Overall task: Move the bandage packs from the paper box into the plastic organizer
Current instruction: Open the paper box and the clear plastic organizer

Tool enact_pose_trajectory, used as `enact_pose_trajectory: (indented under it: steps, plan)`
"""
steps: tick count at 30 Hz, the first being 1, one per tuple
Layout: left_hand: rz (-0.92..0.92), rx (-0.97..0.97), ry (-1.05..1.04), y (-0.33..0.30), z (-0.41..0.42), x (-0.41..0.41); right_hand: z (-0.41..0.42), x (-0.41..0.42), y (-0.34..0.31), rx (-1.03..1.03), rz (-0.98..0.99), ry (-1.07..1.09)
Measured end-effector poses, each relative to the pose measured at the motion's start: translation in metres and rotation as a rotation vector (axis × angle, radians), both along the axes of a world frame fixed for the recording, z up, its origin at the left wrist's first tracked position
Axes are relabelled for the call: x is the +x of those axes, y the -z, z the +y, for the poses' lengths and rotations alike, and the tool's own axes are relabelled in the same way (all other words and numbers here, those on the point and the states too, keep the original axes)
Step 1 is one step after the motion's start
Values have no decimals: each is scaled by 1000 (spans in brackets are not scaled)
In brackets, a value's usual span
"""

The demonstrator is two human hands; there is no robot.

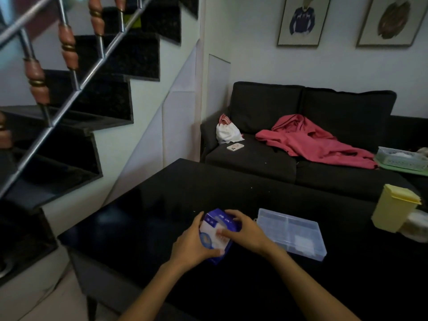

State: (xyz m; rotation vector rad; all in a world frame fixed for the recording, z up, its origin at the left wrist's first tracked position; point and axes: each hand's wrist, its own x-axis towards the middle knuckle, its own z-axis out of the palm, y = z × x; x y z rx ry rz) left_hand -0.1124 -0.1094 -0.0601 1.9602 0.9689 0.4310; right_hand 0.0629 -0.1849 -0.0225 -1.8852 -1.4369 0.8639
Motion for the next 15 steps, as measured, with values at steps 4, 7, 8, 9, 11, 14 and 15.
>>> enact_pose_trajectory:
  steps: [4,7,8,9,11,14,15]
  plan:
    - [-62,32,-57,16,-12,-14,-7,-23,20,91,85,-17]
    - [-65,86,-69,32,-17,-15,-4,-31,32,113,43,-13]
    - [-81,116,-119,34,-18,-15,-2,-32,32,156,-20,13]
    - [-90,140,-160,36,-17,-12,-1,-32,35,192,-111,38]
    - [-89,153,-202,40,-14,-3,1,-33,43,248,-250,69]
    - [-131,127,-236,53,-12,12,-3,-35,53,290,-306,115]
    - [-188,100,-252,59,-14,14,-6,-36,55,297,-312,120]
